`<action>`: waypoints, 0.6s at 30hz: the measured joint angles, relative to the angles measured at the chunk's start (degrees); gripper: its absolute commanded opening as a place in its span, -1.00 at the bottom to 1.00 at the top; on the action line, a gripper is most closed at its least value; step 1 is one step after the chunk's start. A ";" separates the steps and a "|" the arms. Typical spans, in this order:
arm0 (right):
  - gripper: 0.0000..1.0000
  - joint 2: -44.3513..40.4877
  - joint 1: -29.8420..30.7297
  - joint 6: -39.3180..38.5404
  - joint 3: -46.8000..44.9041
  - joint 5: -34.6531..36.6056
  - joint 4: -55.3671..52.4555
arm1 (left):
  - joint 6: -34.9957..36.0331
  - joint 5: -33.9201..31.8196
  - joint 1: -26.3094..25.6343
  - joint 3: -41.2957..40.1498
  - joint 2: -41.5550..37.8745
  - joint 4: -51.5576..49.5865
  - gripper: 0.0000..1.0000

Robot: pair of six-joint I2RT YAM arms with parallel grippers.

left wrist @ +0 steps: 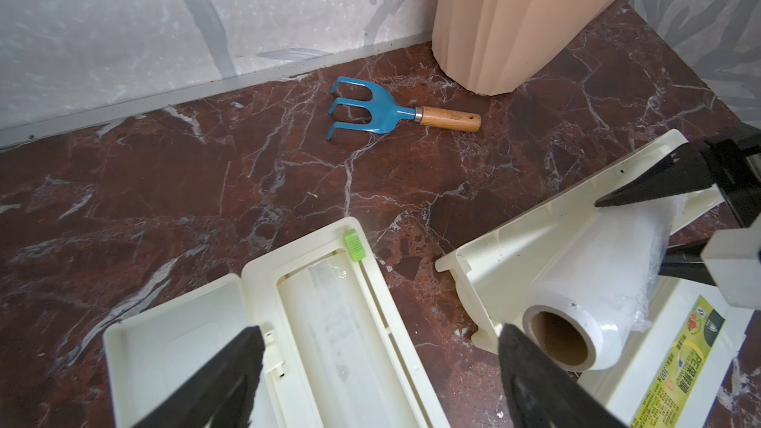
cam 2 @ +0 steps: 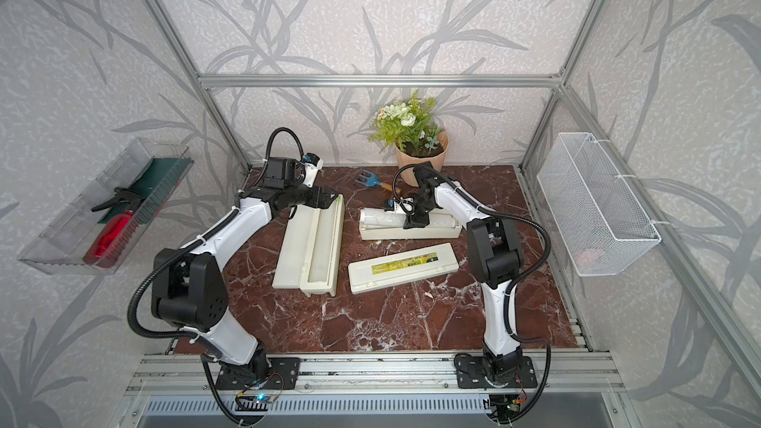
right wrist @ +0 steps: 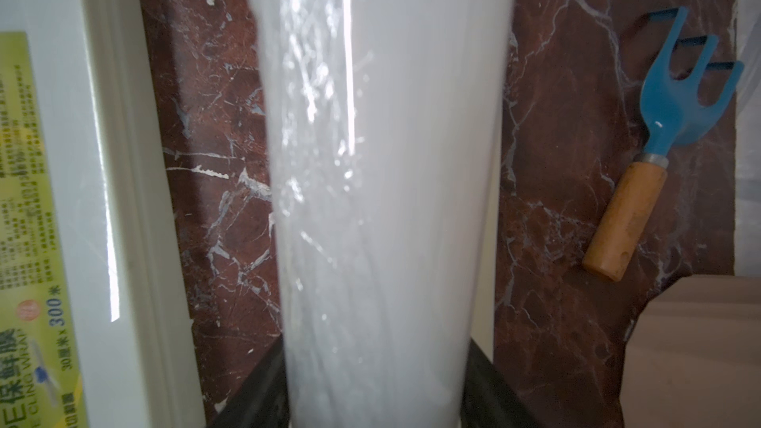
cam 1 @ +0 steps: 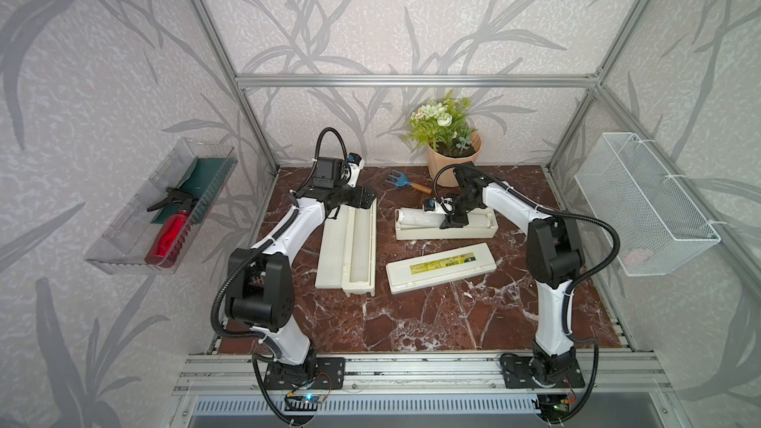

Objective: Put plastic wrap rolls into dispensers
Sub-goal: Place the plastic wrap into the plastic wrap cutting box.

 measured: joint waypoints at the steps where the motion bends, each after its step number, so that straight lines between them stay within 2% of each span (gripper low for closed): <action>1: -0.24 0.00 0.20 -0.15 0.17 0.70 -0.09 | 0.11 0.39 -0.39 0.74 0.72 -0.48 0.77; 10: -0.22 1.44 0.87 -0.28 3.04 3.26 -1.70 | 0.15 2.73 -3.74 4.46 5.86 -4.87 0.77; 18: -0.11 2.89 1.20 -0.24 5.62 4.44 -4.13 | -0.94 3.76 -4.33 4.48 6.21 -7.58 0.76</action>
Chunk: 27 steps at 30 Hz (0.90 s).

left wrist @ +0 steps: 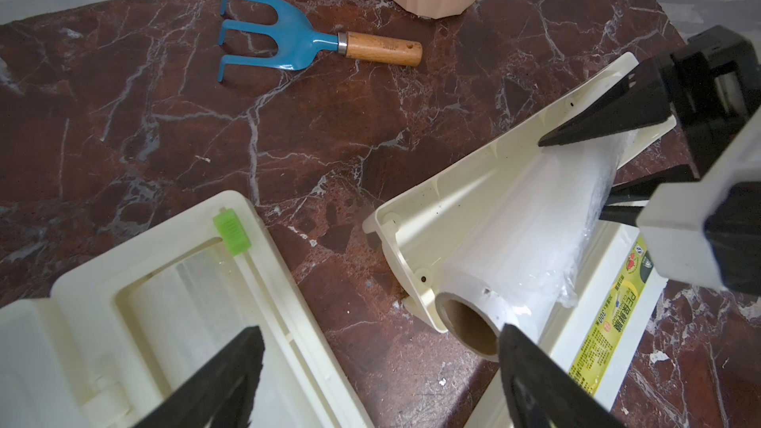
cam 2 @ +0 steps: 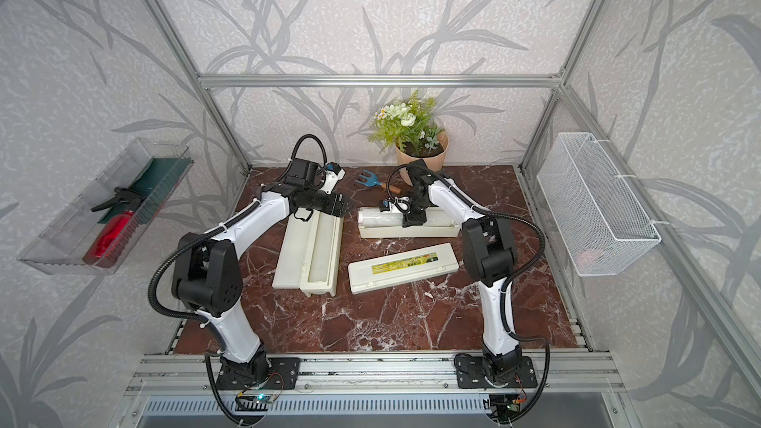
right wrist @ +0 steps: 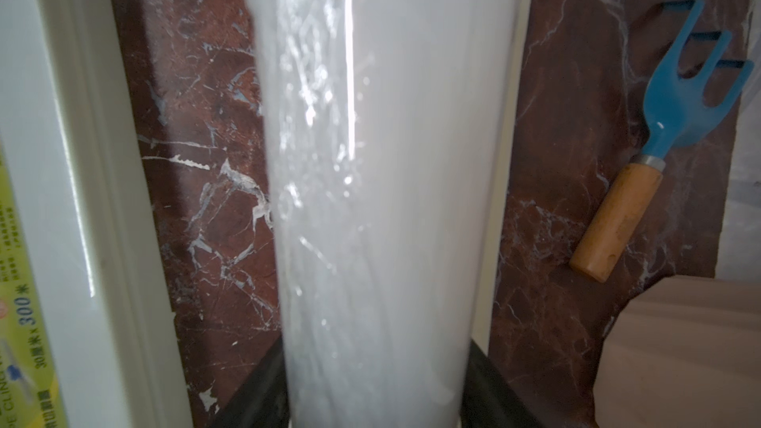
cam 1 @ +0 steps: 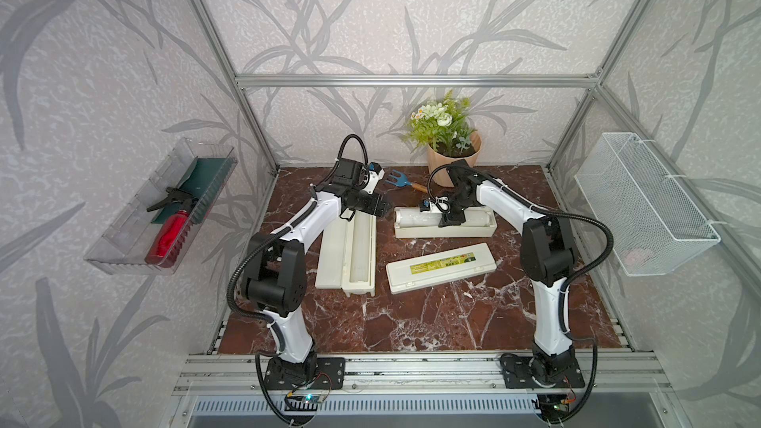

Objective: Put plastic wrap rolls into dispensers
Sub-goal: Place the plastic wrap into the plastic wrap cutting box.

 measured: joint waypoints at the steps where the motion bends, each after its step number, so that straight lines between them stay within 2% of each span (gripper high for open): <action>1: -0.11 0.17 0.00 0.04 0.31 0.00 -0.31 | -0.22 0.15 -0.22 0.00 0.00 -0.26 0.75; 5: -0.08 1.09 0.00 0.70 1.84 0.09 -1.70 | -1.11 0.35 -0.63 0.00 0.24 -2.05 0.70; 8: 0.05 2.03 -0.02 1.62 3.45 0.28 -3.10 | -1.73 0.20 -1.42 0.00 0.83 -3.26 0.69; 13: 0.17 2.73 -0.09 2.91 4.70 0.31 -4.46 | -2.73 -0.55 -2.19 0.17 2.01 -4.33 0.67; 21: 0.49 5.99 -0.68 3.63 4.85 3.87 -3.72 | -3.54 -3.30 -2.95 5.77 7.02 -8.15 0.55; 27: 0.54 6.40 -1.25 4.17 4.28 5.22 -3.87 | -4.50 -4.44 -3.39 8.83 9.46 -9.92 0.54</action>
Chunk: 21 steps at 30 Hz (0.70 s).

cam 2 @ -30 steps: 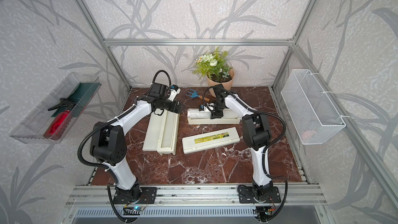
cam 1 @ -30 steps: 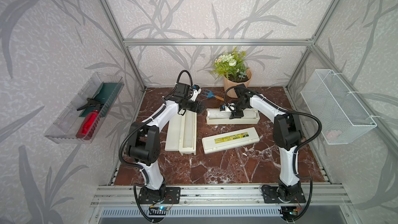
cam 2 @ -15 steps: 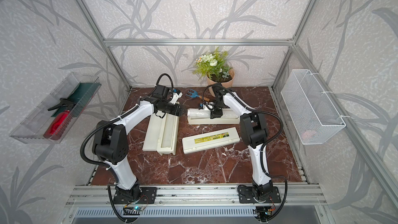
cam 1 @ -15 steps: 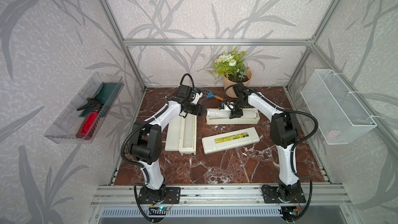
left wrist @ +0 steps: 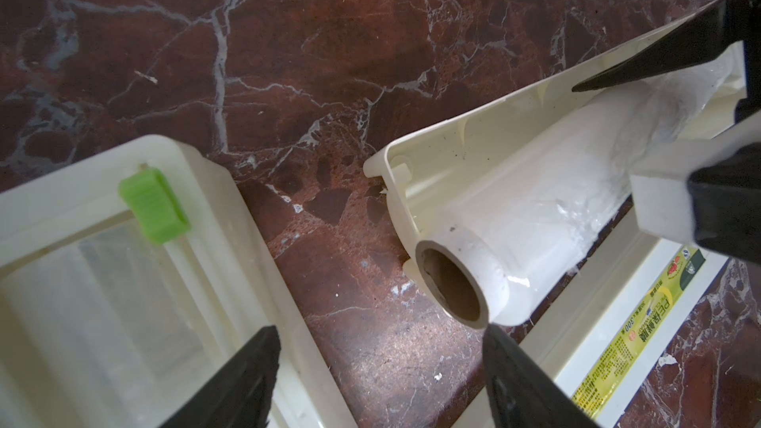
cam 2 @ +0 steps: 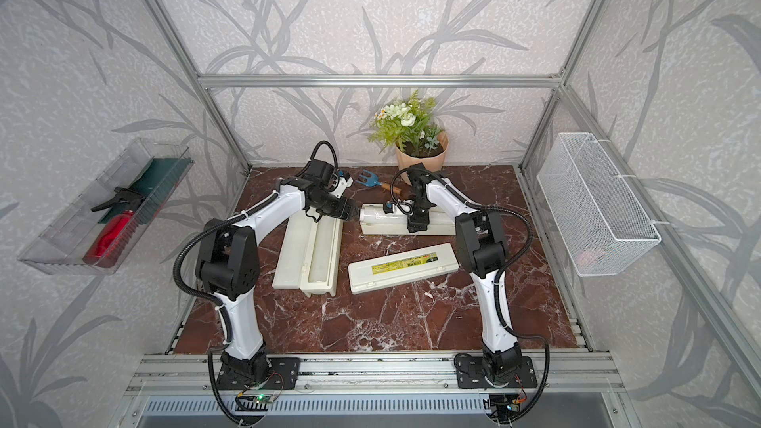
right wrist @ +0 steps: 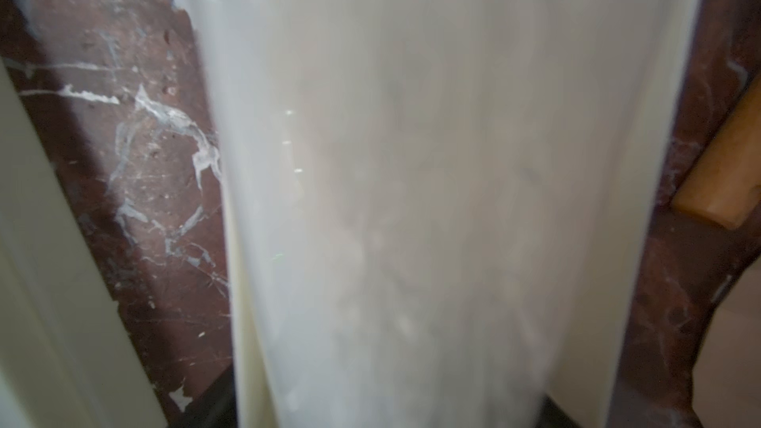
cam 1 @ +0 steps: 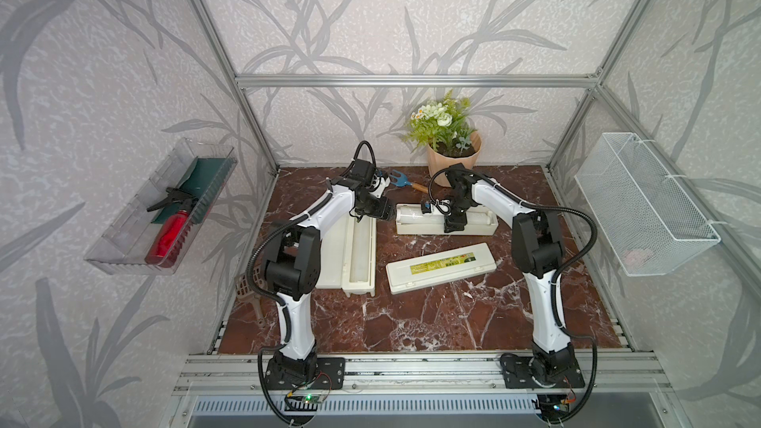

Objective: Put plastic wrap rolls into dispensers
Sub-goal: Place the plastic wrap into the plastic wrap cutting box, then adjust the plastic wrap in the plastic wrap cutting box.

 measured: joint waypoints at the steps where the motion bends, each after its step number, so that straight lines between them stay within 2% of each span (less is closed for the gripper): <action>1: 0.56 -0.02 -0.07 0.28 0.00 -0.07 0.02 | -0.04 -0.09 -0.17 0.26 0.09 -0.15 0.54; 5: 0.74 -0.63 -0.37 2.56 0.02 -1.57 0.42 | -0.02 -0.22 -1.20 1.73 0.50 -0.96 0.53; 8: 0.78 -2.14 -1.29 6.25 0.02 -4.37 1.05 | 0.02 -0.50 -2.10 3.89 1.77 -2.08 0.52; 15: 0.78 -8.15 -6.21 15.47 -0.37 -10.32 3.04 | -0.22 -0.68 -3.30 5.75 3.48 -3.32 0.44; 17: 0.74 -10.19 -7.69 16.26 -1.79 -10.60 4.17 | -0.26 -0.63 -3.58 6.67 4.02 -3.43 0.37; 21: 0.71 -11.28 -8.83 16.83 -2.95 -9.77 4.37 | -0.33 -0.59 -4.13 8.59 5.29 -3.58 0.36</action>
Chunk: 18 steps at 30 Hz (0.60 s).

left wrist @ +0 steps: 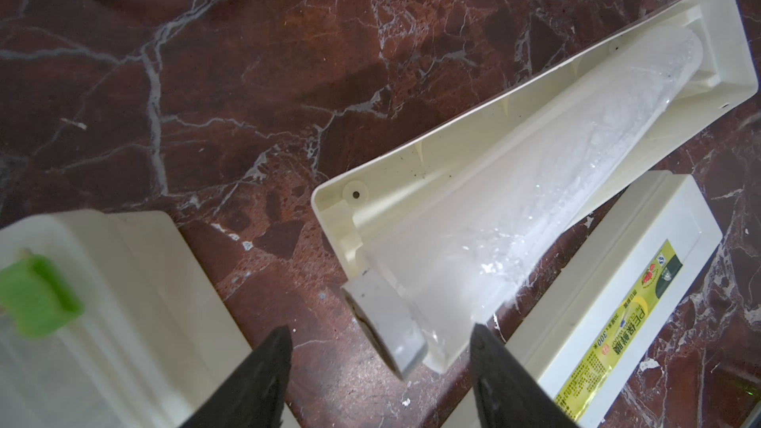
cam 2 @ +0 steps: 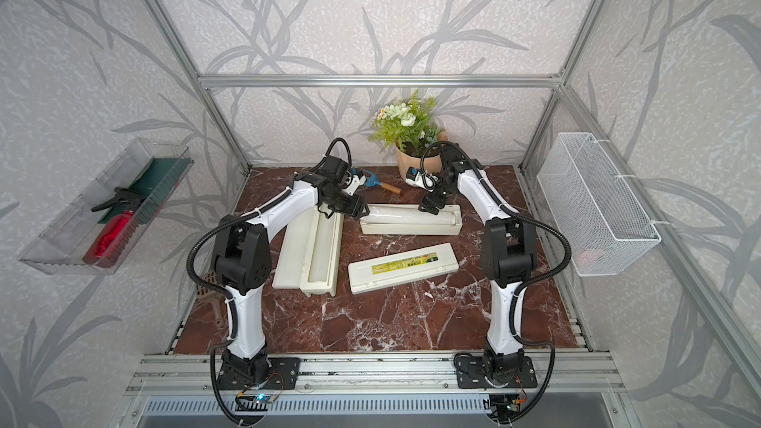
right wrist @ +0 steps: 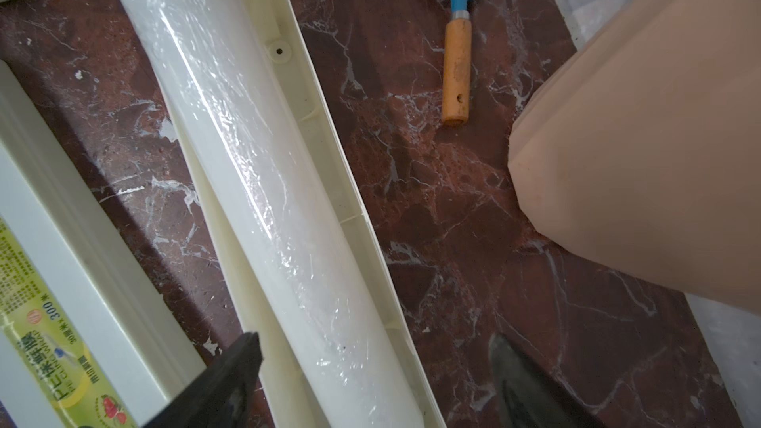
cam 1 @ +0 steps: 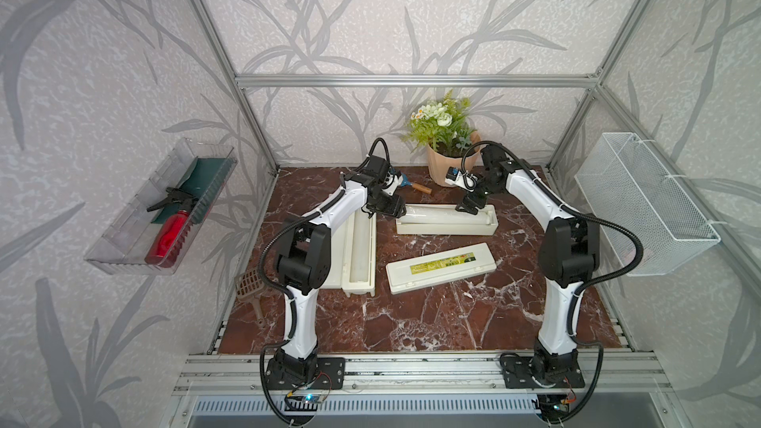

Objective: Put plastic wrap rolls into dispensers
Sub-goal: Adjust the plastic wrap in the plastic wrap cutting box.

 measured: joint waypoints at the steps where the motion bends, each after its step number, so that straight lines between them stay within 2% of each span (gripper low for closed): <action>1: 0.69 0.20 -0.20 0.85 0.00 0.70 0.17 | 0.04 -0.02 -0.13 0.55 0.39 -0.20 0.36; 4: 0.62 1.49 -1.60 6.23 0.87 0.96 0.59 | 0.37 0.13 -0.42 2.47 1.66 -1.22 0.24; 7: 0.57 3.17 -5.51 14.05 1.81 1.07 1.29 | 0.79 0.52 -0.57 4.35 2.62 -2.56 0.10; 11: 0.55 3.17 -11.43 22.34 0.04 0.66 2.27 | 0.96 1.38 -0.66 5.22 3.17 -3.37 0.01; 14: 0.55 1.38 -13.11 24.11 -5.90 -1.53 4.59 | 1.25 2.23 -0.61 5.31 3.28 -3.74 -0.04; 18: 0.56 0.02 -11.87 22.43 -11.30 -3.87 6.56 | 1.90 2.99 -0.31 6.71 3.89 -5.27 -0.12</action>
